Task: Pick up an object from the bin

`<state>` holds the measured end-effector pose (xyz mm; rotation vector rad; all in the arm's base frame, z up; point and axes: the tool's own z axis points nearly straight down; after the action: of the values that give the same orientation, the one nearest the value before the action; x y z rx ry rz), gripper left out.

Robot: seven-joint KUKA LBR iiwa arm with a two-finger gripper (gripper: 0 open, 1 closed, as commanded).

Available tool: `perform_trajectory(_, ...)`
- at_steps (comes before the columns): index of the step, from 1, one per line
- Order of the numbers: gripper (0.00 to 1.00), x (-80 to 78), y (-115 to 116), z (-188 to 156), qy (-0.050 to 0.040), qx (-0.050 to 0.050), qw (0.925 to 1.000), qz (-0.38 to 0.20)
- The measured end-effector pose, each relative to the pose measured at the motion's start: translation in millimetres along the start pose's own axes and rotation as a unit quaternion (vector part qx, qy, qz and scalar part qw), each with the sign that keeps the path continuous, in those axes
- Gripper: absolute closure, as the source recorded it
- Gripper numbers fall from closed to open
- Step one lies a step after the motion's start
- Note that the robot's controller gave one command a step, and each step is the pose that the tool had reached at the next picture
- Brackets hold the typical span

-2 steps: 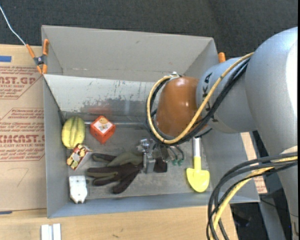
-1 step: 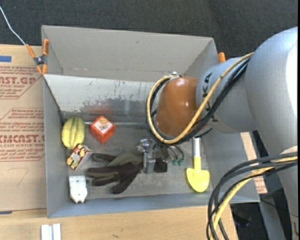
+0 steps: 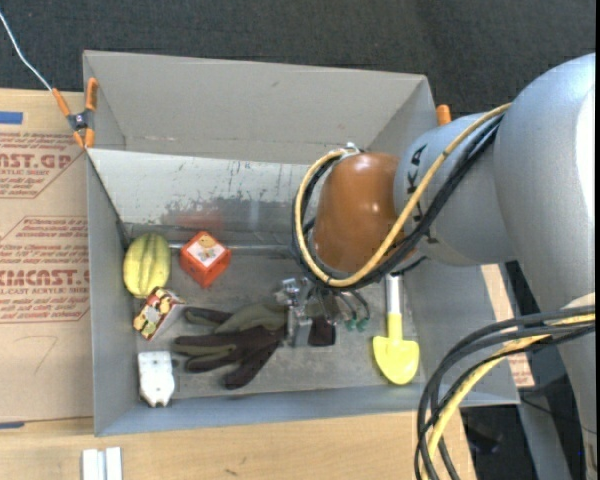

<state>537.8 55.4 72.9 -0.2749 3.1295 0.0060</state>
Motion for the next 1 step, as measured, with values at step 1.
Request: perform_trajectory(1, 1.00, 2.4, 0.3, -20.8, 0.0039, 0.000, 1.0000, 0.000)
